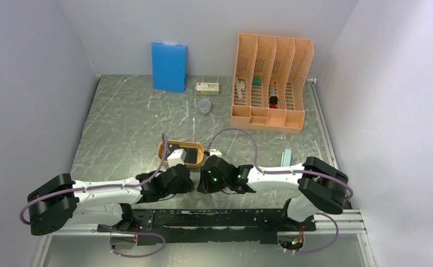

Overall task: Put the credit cards into the card holder
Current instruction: Close the card holder.

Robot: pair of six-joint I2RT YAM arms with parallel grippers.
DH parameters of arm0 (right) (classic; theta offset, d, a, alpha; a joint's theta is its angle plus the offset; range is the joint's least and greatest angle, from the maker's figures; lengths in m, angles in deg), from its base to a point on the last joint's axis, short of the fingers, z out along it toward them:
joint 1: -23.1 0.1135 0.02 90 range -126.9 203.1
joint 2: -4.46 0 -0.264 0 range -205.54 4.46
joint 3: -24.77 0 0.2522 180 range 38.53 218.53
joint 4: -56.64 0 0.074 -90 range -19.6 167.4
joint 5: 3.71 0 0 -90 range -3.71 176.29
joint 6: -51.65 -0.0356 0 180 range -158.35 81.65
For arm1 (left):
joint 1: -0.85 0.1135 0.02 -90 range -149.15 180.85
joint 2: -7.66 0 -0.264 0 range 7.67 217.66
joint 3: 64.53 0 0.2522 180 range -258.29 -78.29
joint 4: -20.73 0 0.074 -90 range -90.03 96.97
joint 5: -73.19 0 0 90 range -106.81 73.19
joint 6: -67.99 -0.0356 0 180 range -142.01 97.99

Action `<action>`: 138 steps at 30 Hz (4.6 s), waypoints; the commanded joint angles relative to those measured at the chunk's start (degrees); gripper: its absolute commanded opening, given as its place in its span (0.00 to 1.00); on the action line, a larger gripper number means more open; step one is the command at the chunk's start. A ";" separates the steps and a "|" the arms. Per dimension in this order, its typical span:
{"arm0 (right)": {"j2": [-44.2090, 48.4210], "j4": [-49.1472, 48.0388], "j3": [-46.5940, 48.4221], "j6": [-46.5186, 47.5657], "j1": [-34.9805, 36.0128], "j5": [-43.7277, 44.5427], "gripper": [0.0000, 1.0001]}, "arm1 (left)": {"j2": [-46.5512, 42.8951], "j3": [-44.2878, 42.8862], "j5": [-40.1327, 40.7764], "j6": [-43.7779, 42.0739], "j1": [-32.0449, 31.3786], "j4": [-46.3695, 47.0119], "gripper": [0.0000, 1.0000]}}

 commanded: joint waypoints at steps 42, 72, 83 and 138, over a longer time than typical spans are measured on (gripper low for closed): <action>3.22 -38.55 -25.23 -22.31 -7.91 -8.49 0.41 | 7.39 12.44 -1.89 6.61 1.56 9.41 0.05; 31.69 17.30 11.56 50.52 2.01 49.76 0.00 | -21.24 -43.25 12.89 -6.69 1.21 -37.71 0.68; 26.15 -54.86 0.91 116.02 5.75 63.09 0.00 | -12.38 -49.15 4.87 -13.20 1.19 -19.68 0.81; 14.92 -89.52 -0.01 153.29 16.67 54.41 0.00 | -3.17 -40.94 4.36 -18.77 1.16 13.37 0.37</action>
